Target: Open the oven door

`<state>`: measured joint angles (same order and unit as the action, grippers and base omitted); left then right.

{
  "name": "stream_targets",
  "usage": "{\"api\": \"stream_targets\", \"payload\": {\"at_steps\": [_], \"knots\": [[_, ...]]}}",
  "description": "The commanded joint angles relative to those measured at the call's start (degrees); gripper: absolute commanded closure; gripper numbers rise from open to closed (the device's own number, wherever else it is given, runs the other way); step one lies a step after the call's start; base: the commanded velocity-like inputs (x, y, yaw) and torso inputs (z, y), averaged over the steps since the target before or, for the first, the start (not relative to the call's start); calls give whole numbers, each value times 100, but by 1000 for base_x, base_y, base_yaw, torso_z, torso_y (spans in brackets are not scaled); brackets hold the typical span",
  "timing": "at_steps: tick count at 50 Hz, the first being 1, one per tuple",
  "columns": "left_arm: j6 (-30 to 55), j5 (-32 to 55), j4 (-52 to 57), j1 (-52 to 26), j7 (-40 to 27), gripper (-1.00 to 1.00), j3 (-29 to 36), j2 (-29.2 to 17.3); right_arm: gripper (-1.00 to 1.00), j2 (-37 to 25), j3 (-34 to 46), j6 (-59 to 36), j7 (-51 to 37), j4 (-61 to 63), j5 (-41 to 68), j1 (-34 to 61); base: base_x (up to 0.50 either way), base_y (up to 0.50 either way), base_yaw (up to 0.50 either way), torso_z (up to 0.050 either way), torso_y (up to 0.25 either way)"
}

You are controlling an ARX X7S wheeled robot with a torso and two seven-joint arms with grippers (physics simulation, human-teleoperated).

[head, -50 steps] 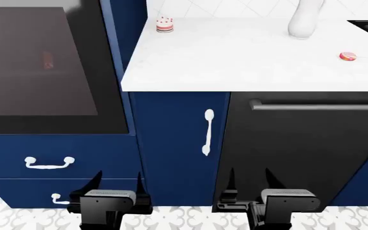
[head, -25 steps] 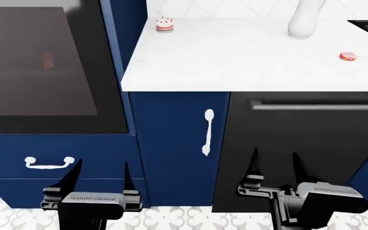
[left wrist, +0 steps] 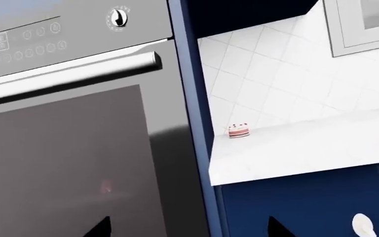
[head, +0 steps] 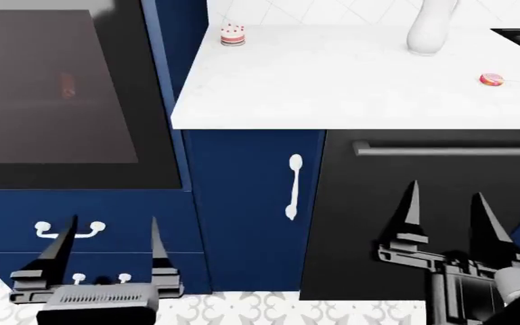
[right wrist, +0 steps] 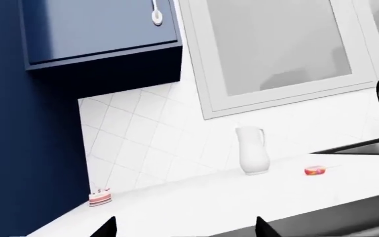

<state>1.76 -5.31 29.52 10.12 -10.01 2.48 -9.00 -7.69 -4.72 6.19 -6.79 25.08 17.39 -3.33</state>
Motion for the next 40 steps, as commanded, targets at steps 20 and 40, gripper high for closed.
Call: {"api": "stream_targets", "payload": {"at_steps": [20,40], "knots": [[-169,-194,891,472,-444,-100,-281,-191,-100,-175,-314,692,-51,596,512,-242,0,0,0,0,0],[-124,-328,1093,612,-584,-100,-291,-278,-100,-302,-382,1119,81,971,808,-596,0,0,0,0,0]]}}
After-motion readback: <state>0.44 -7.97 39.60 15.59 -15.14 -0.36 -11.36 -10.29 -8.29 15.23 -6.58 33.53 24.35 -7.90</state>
